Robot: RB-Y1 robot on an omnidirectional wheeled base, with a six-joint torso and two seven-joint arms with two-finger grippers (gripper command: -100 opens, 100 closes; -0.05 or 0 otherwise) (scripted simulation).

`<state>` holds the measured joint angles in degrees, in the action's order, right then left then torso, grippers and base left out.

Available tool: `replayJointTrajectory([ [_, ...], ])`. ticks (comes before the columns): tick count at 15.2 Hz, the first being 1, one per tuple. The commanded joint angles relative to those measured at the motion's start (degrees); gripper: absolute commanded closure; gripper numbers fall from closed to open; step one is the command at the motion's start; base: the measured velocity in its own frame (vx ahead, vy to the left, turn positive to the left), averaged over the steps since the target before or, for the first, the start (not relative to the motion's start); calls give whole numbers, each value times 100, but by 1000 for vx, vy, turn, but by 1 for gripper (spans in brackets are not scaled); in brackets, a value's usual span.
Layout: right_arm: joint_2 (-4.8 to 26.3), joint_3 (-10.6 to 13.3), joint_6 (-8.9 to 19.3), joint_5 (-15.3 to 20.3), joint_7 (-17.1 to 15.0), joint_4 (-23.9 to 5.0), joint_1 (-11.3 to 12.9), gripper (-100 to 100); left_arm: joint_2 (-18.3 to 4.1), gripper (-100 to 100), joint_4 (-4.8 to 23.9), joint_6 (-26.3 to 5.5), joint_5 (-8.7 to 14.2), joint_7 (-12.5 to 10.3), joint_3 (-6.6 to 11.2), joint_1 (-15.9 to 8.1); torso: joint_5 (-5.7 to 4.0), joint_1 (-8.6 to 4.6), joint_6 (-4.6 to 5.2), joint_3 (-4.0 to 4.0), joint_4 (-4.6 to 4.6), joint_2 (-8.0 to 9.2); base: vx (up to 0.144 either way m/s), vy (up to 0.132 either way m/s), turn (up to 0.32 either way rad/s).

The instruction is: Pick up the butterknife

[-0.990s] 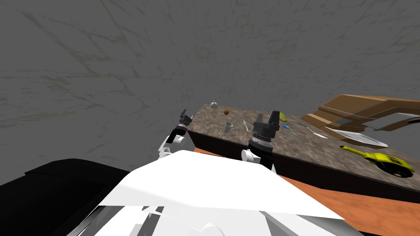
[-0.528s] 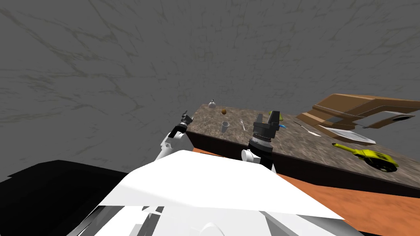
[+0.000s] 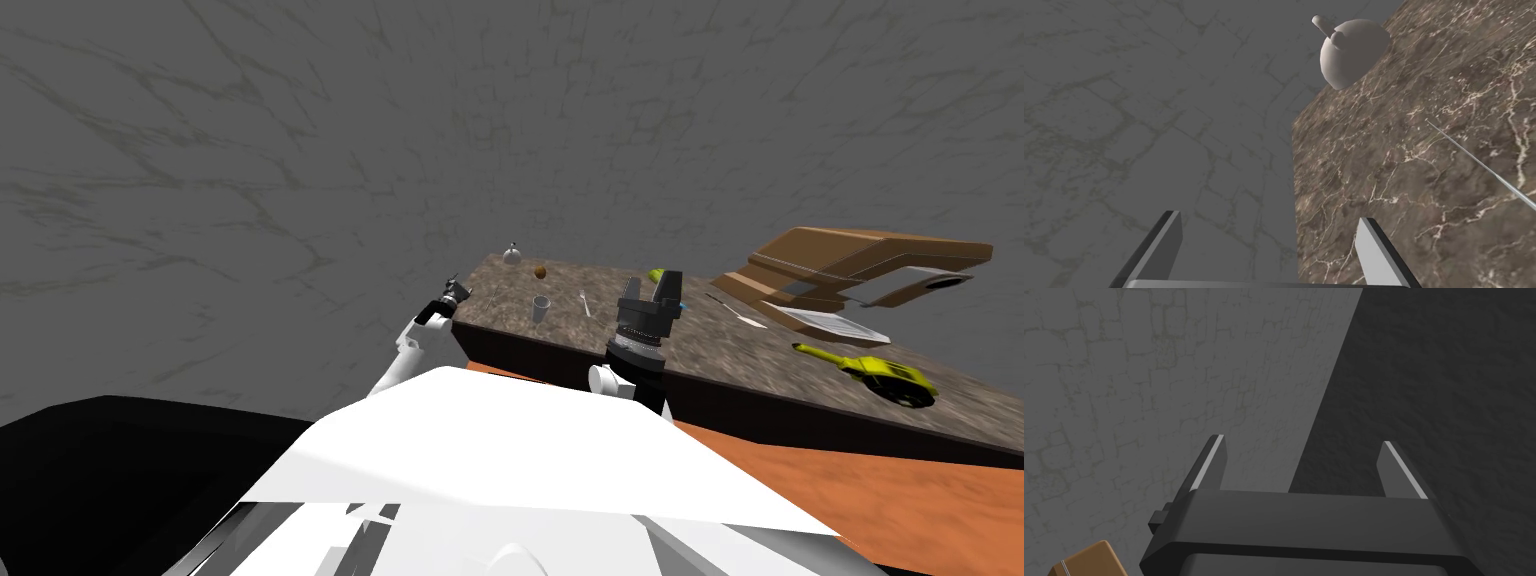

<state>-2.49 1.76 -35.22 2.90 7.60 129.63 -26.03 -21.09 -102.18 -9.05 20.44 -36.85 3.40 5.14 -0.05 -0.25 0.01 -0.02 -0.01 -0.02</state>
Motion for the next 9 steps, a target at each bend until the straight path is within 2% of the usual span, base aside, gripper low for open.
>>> replayJointTrajectory([
  [1, 0, 0, 0, 0, 0, 0, 0, 0, -108, -100, 286, -286, 150, -286, 51, -264, 0, 0, 0, 0, 0, 0, 6, -73, -47],
  [3, 0, 0, 0, 0, 0, 0, 0, 0, -108, -100, 380, -358, 150, -306, 51, -264, -1, -5, 0, -1, -1, -3, 8, -62, -20],
  [4, 0, 0, 0, 0, 0, 0, 0, 0, -172, -100, 626, -558, 253, -515, 91, -450, -1, -1, -1, -1, 0, -2, 6, -54, -26],
  [5, 0, 0, 0, 0, 0, 0, 0, 0, -172, -100, 629, -592, 253, -515, 91, -450, 0, 1, 0, -1, 0, -2, 6, -58, -33],
  [6, 0, 0, 0, 0, 0, 0, 0, 0, -233, -100, 817, -771, 355, -721, 131, -635, 0, 0, 0, -1, 0, -1, -3, -75, -47],
  [7, 0, 0, 0, 0, 0, 0, 0, 0, -233, -100, 877, -826, 355, -724, 131, -635, -1, -4, 1, 0, 0, 0, -3, -68, -40],
  [8, 0, 0, 0, 0, 0, 0, 0, 0, -290, -100, 1084, -979, 457, -916, 171, -818, -1, -5, 0, 0, 0, 1, 5, -65, -38],
  [9, 0, 0, 0, 0, 0, 0, 0, 0, -290, -100, 1124, -1057, 457, -931, 171, -818, -1, -4, 0, 0, 0, 0, 12, -66, -33],
])
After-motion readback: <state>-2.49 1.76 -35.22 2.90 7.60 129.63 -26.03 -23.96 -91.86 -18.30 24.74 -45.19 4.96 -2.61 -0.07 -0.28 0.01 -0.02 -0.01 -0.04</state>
